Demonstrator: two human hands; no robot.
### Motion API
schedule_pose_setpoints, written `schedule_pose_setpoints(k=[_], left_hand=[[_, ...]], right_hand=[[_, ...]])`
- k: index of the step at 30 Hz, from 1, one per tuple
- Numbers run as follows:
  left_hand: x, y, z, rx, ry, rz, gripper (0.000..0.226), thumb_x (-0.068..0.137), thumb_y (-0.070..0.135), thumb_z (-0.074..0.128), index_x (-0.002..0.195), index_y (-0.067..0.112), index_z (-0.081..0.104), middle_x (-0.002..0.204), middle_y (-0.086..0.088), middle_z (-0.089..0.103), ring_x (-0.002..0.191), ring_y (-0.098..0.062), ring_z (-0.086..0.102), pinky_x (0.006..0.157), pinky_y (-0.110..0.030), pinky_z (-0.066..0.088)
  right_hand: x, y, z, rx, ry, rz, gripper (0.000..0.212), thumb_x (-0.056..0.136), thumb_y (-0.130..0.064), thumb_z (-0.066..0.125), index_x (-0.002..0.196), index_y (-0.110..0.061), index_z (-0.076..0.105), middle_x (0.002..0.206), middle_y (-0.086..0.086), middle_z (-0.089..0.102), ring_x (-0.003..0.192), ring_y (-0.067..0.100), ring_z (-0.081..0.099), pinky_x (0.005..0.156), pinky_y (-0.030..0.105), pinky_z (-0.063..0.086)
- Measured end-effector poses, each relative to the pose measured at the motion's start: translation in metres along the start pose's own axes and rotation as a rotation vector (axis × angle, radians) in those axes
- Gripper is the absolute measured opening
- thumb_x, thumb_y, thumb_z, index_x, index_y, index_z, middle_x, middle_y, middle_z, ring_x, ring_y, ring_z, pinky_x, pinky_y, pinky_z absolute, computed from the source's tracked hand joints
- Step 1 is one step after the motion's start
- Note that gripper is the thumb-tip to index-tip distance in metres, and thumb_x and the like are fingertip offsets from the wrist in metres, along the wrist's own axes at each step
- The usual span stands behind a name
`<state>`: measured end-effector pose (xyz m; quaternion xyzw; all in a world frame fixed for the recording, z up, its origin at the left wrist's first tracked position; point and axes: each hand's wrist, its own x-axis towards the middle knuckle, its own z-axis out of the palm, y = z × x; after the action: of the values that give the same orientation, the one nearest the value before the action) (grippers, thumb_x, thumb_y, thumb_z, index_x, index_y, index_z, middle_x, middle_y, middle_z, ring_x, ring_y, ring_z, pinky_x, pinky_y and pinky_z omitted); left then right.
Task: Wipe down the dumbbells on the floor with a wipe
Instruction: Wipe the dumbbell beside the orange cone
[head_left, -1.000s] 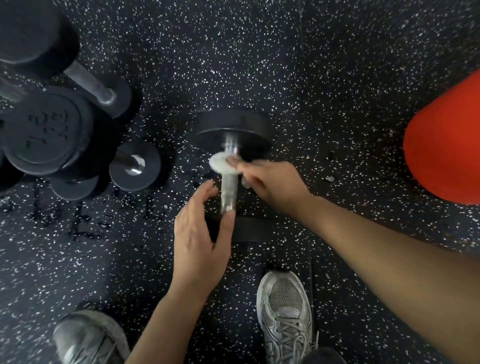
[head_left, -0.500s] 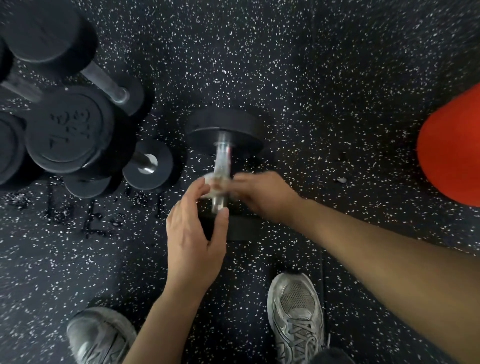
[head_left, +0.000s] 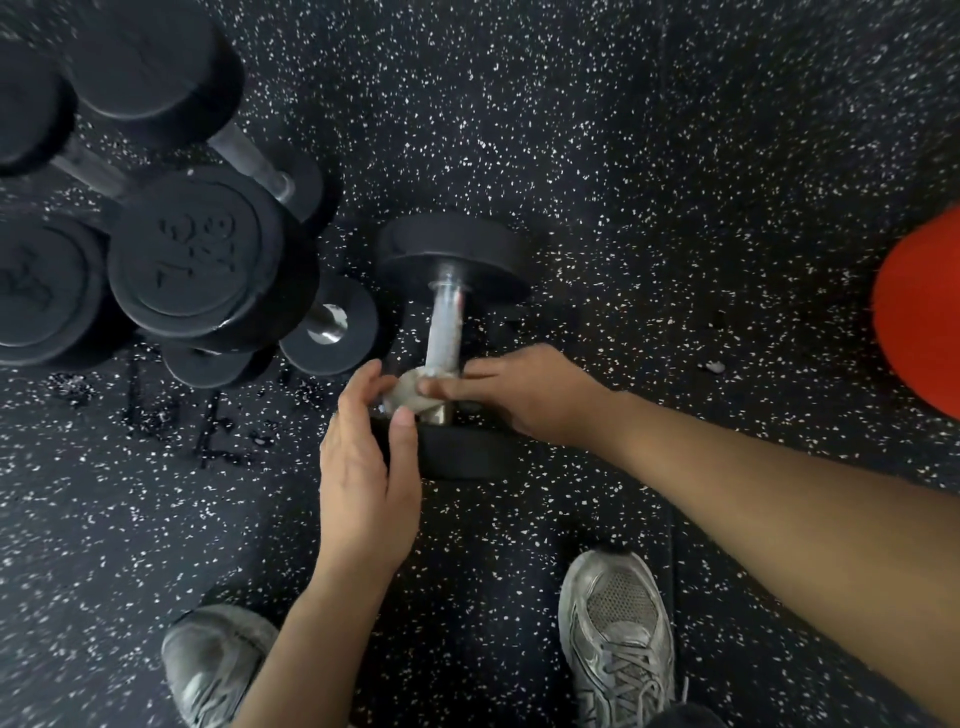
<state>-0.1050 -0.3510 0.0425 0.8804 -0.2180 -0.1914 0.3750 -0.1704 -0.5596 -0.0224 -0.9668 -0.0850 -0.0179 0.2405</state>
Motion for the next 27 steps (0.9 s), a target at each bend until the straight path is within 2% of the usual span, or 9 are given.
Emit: schedule_pose_setpoints(k=[3,5,7,10,13,17,20,24,27], left_hand=[[0.001,-0.004,-0.003,-0.029,0.008,-0.005,0.055,0.103,0.05,0.036,0.153,0.028,0.035,0.14,0.012,0.056,0.131,-0.011,0.053,0.112,-0.048,0.043],[0.002,-0.004,-0.004,-0.035,0.008,-0.008,0.055,0.103,0.049,0.038,0.154,0.029,0.034,0.142,0.011,0.056,0.132,-0.011,0.053,0.112,-0.046,0.044],[0.001,-0.003,-0.005,-0.042,0.007,-0.016,0.054,0.104,0.049,0.039,0.154,0.03,0.033,0.143,0.013,0.055,0.133,-0.009,0.053,0.112,-0.044,0.044],[-0.001,0.0,-0.003,-0.031,0.004,-0.005,0.056,0.103,0.051,0.04,0.154,0.029,0.035,0.143,0.014,0.056,0.13,-0.01,0.055,0.109,-0.046,0.046],[-0.004,0.006,0.002,-0.004,0.01,0.025,0.061,0.101,0.054,0.042,0.153,0.023,0.037,0.142,0.009,0.058,0.129,-0.011,0.055,0.109,-0.048,0.047],[-0.015,0.015,0.015,0.071,0.03,0.095,0.054,0.104,0.041,0.049,0.152,0.018,0.038,0.142,0.004,0.059,0.132,-0.016,0.055,0.112,-0.054,0.043],[-0.024,0.025,0.023,0.072,0.029,0.154,0.051,0.105,0.032,0.052,0.152,0.019,0.036,0.146,0.001,0.057,0.137,-0.016,0.052,0.115,-0.056,0.04],[-0.03,0.027,0.024,0.01,-0.007,0.199,0.051,0.106,0.028,0.05,0.155,0.023,0.035,0.15,0.015,0.047,0.138,0.007,0.041,0.115,-0.043,0.041],[-0.028,0.02,0.022,-0.033,-0.008,0.167,0.051,0.107,0.032,0.046,0.155,0.025,0.034,0.154,0.015,0.043,0.143,0.001,0.04,0.113,-0.046,0.045]], right_hand=[[0.015,0.009,-0.008,-0.097,0.1,0.069,0.067,0.089,-0.002,0.068,0.147,-0.033,0.055,0.095,-0.005,0.07,0.055,0.013,0.052,0.044,0.025,0.037],[0.022,0.014,-0.014,-0.092,0.214,0.254,0.056,0.097,-0.008,0.062,0.147,-0.032,0.055,0.091,-0.002,0.069,0.056,0.019,0.059,0.045,0.027,0.04],[0.021,0.012,-0.012,-0.069,0.174,0.321,0.057,0.1,-0.01,0.059,0.151,-0.035,0.049,0.093,0.0,0.069,0.065,0.022,0.066,0.051,0.029,0.042],[0.006,0.0,-0.005,-0.013,0.02,0.155,0.079,0.088,0.001,0.065,0.153,-0.039,0.045,0.101,-0.001,0.071,0.062,0.015,0.06,0.052,0.026,0.047],[-0.007,0.0,-0.012,0.022,-0.052,-0.005,0.082,0.079,0.003,0.052,0.151,-0.035,0.05,0.103,-0.006,0.071,0.063,0.009,0.052,0.052,0.025,0.043],[-0.001,0.013,-0.023,-0.104,0.088,0.193,0.067,0.095,-0.002,0.052,0.151,-0.039,0.049,0.091,-0.013,0.062,0.059,0.013,0.055,0.049,0.03,0.05],[-0.004,0.018,-0.027,-0.086,0.089,0.327,0.052,0.105,-0.02,0.047,0.153,-0.04,0.046,0.101,-0.006,0.069,0.07,0.018,0.063,0.053,0.031,0.048],[-0.027,0.01,-0.026,0.04,-0.09,0.108,0.061,0.097,-0.017,0.052,0.15,-0.045,0.045,0.1,-0.008,0.069,0.061,0.013,0.056,0.052,0.025,0.04],[-0.035,0.011,-0.031,-0.014,-0.093,0.071,0.066,0.092,-0.011,0.052,0.15,-0.042,0.048,0.103,-0.007,0.071,0.063,0.019,0.062,0.053,0.029,0.048]])
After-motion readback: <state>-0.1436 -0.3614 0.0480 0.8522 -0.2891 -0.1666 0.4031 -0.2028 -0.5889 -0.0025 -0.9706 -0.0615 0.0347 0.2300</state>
